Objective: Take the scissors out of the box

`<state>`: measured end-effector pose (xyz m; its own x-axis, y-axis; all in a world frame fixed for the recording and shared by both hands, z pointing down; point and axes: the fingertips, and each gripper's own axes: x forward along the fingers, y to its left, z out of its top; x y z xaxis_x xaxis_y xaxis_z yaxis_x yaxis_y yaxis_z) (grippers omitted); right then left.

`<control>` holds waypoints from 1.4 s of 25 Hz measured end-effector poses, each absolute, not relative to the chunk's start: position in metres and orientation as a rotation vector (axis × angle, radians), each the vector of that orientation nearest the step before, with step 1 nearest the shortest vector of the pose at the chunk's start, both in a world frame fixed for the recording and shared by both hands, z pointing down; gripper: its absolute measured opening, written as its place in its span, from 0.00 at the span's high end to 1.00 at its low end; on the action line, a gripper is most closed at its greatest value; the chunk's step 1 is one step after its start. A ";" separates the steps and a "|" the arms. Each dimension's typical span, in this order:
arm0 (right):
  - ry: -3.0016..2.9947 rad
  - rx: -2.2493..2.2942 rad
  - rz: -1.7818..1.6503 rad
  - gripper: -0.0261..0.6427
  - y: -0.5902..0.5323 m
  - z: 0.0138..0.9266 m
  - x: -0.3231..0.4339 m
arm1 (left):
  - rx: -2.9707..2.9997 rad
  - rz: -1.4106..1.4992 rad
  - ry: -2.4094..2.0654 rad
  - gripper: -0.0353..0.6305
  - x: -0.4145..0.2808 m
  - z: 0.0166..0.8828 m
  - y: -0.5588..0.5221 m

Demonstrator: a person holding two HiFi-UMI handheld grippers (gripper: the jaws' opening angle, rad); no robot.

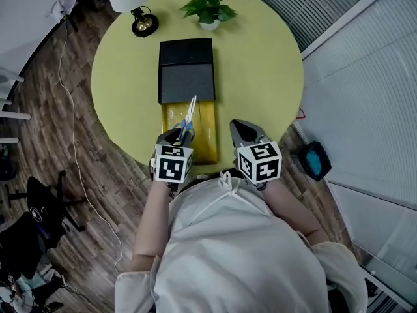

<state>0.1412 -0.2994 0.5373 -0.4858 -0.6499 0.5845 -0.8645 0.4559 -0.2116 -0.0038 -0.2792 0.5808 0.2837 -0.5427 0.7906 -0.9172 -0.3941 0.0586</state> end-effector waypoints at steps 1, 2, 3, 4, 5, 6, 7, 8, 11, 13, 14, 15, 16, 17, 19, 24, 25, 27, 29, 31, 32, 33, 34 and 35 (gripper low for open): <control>-2.295 1.275 0.678 0.96 -0.300 0.533 0.141 | 2.071 0.924 -1.331 0.81 -0.003 0.570 -0.282; -2.304 1.280 0.667 0.96 -0.300 0.527 0.140 | 2.097 0.888 -1.358 0.81 -0.002 0.557 -0.284; -2.315 1.285 0.654 0.96 -0.302 0.522 0.140 | 2.124 0.849 -1.386 0.81 0.000 0.543 -0.287; -2.329 1.291 0.640 0.96 -0.303 0.515 0.139 | 2.153 0.809 -1.414 0.81 0.001 0.529 -0.290; -2.343 1.297 0.626 0.96 -0.304 0.509 0.138 | 2.184 0.772 -1.443 0.81 0.002 0.515 -0.293; -2.356 1.303 0.612 0.96 -0.306 0.503 0.138 | 2.215 0.733 -1.472 0.81 0.003 0.500 -0.296; -2.371 1.310 0.598 0.96 -0.307 0.497 0.137 | 2.246 0.690 -1.502 0.81 0.004 0.486 -0.298; -2.386 1.317 0.584 0.96 -0.308 0.490 0.136 | 2.276 0.639 -1.535 0.81 0.005 0.471 -0.301; -2.446 1.344 0.537 0.96 -0.311 0.468 0.136 | 2.353 0.483 -1.642 0.81 0.004 0.426 -0.307; -2.492 1.357 0.503 0.96 -0.312 0.452 0.135 | 2.396 0.399 -1.706 0.81 0.004 0.401 -0.309; -2.514 1.358 0.482 0.96 -0.312 0.444 0.134 | 2.413 0.368 -1.732 0.81 0.003 0.391 -0.309; -2.535 1.356 0.456 0.96 -0.311 0.437 0.133 | 2.425 0.346 -1.753 0.81 0.003 0.384 -0.308; -2.552 1.354 0.426 0.96 -0.310 0.430 0.131 | 2.432 0.331 -1.768 0.81 0.002 0.379 -0.308; -2.564 1.352 0.395 0.96 -0.310 0.424 0.129 | 2.436 0.320 -1.777 0.81 0.002 0.376 -0.308; -2.580 1.348 0.350 0.96 -0.309 0.416 0.126 | 2.434 0.308 -1.775 0.81 0.001 0.375 -0.309; -2.594 1.325 0.347 0.96 -0.311 0.412 0.124 | 2.429 0.323 -1.753 0.81 0.005 0.381 -0.312; -2.595 1.317 0.352 0.96 -0.311 0.413 0.124 | 2.431 0.328 -1.746 0.81 0.006 0.382 -0.312; -2.591 1.305 0.364 0.96 -0.311 0.416 0.124 | 2.437 0.339 -1.731 0.81 0.008 0.385 -0.313; -2.586 1.301 0.367 0.96 -0.312 0.420 0.123 | 2.437 0.348 -1.717 0.81 0.009 0.390 -0.314; -2.577 1.303 0.360 0.96 -0.314 0.422 0.122 | 2.431 0.355 -1.706 0.81 0.009 0.395 -0.316; -2.570 1.306 0.358 0.96 -0.315 0.423 0.122 | 2.429 0.358 -1.701 0.81 0.010 0.396 -0.316; -2.564 1.309 0.358 0.96 -0.316 0.424 0.122 | 2.428 0.363 -1.696 0.81 0.010 0.398 -0.317; -2.558 1.312 0.359 0.96 -0.317 0.425 0.122 | 2.427 0.368 -1.691 0.81 0.011 0.400 -0.317; -2.553 1.312 0.361 0.96 -0.318 0.426 0.122 | 2.426 0.372 -1.687 0.81 0.011 0.401 -0.318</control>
<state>0.1224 -0.3178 0.4262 -0.5642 -0.7575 0.3284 -0.8189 0.5642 -0.1054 0.0113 -0.3180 0.4012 0.3314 -0.8964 0.2945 -0.9370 -0.3491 -0.0082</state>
